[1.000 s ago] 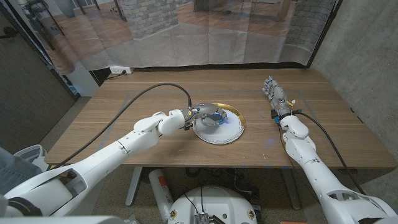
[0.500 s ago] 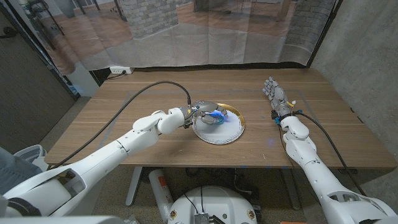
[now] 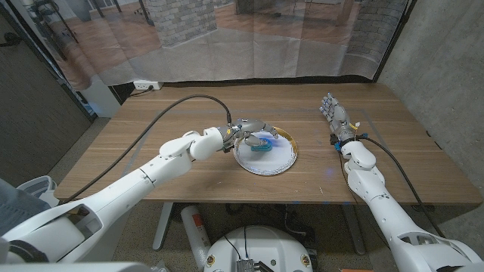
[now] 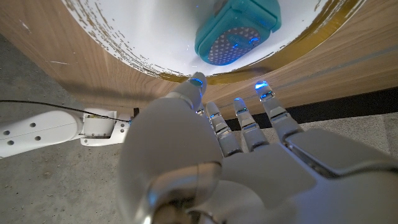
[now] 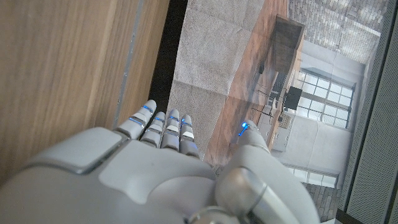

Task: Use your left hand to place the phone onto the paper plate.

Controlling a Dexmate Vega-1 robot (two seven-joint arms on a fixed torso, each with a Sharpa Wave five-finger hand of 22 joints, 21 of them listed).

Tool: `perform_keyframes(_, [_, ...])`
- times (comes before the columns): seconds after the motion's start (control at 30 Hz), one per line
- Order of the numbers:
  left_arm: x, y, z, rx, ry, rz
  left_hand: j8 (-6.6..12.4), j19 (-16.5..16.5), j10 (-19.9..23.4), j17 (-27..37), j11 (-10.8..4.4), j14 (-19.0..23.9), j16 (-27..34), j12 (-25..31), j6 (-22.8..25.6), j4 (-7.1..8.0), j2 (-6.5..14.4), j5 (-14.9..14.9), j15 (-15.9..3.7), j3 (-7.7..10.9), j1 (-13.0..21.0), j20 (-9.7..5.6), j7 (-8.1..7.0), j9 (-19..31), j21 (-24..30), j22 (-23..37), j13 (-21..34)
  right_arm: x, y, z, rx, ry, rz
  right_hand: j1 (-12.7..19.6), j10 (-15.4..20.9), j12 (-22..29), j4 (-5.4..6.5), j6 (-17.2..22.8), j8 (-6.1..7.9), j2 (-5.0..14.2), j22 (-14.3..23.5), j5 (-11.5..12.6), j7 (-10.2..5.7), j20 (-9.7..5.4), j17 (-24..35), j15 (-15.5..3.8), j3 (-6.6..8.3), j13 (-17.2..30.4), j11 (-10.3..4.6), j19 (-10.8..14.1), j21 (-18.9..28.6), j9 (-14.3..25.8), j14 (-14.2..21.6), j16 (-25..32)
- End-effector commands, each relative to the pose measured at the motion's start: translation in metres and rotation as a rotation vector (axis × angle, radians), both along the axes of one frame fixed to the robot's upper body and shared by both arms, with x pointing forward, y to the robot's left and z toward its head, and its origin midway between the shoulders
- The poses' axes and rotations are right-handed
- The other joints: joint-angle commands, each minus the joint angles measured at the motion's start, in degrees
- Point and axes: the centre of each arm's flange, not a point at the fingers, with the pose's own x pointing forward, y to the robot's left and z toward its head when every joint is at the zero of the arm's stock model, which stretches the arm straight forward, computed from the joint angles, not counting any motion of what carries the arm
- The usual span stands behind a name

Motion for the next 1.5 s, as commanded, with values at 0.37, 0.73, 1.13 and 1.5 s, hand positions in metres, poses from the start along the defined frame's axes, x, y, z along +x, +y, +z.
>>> perform_keyframes(0.37, [-0.01, 0.001, 0.017, -0.01, -0.039, -0.016, -0.07, 0.2, 0.8, -0.5, 0.0, 0.8, 0.8, 0.6, 0.1, -0.28, 0.1, -0.3, -4.43, 0.26, -0.4, 0.66, -0.12, 0.1, -0.3, 0.1, -0.2, 0.003, 0.002, 0.0, 0.005, -0.001, -0.002, 0.8, 0.3, 0.3, -0.52, 0.5, 0.38, 0.11, 0.3, -0.1, -0.19, -0.77, 0.1, -0.12, 0.24, 0.1, 0.08, 0.4, -0.1, 0.3, 0.4, 0.0])
perform_keyframes(0.73, [-0.017, 0.004, 0.023, -0.016, -0.071, -0.018, -0.14, 0.2, 0.7, -0.8, 0.02, 0.9, 0.8, 0.6, 0.1, -0.28, 0.1, -0.4, -4.37, 0.3, -0.7, 0.84, -0.03, 0.0, -0.5, 0.1, -0.5, 0.004, 0.003, 0.002, -0.002, -0.004, -0.005, 1.0, 0.4, 0.3, -0.59, 0.5, 0.35, 0.05, 0.3, -0.1, -0.15, -0.79, 0.1, -0.06, 0.24, 0.1, 0.01, 0.4, -0.1, 0.3, 0.4, 0.0])
perform_keyframes(1.13, [-0.022, 0.007, 0.03, -0.031, -0.092, -0.017, -0.1, 0.4, 1.0, -1.1, 0.08, 0.9, 0.9, 0.7, 0.3, -0.31, 0.2, -0.4, -4.23, 0.37, -0.8, 0.82, -0.15, 0.0, -0.7, 0.1, -0.7, 0.002, 0.004, 0.003, 0.0, -0.01, -0.008, 1.1, 0.3, 0.3, -0.59, 0.6, 0.39, 0.03, 0.3, -0.1, -0.16, -0.82, 0.1, -0.06, 0.22, 0.1, -0.03, 0.4, -0.1, 0.3, 0.4, 0.0])
perform_keyframes(1.5, [-0.028, 0.011, 0.036, -0.049, -0.117, -0.014, -0.2, 0.4, 0.9, -1.4, 0.05, 0.9, 0.9, 0.7, 0.2, -0.36, 0.1, -0.5, -4.23, 0.41, -1.0, 0.94, -0.13, 0.0, -0.9, 0.1, -0.9, 0.0, 0.006, 0.003, 0.0, -0.012, -0.006, 1.2, 0.4, 0.3, -0.58, 0.6, 0.37, 0.01, 0.3, -0.1, -0.11, -0.82, 0.2, -0.12, 0.2, 0.1, 0.16, 0.4, -0.1, 0.3, 0.4, 0.0])
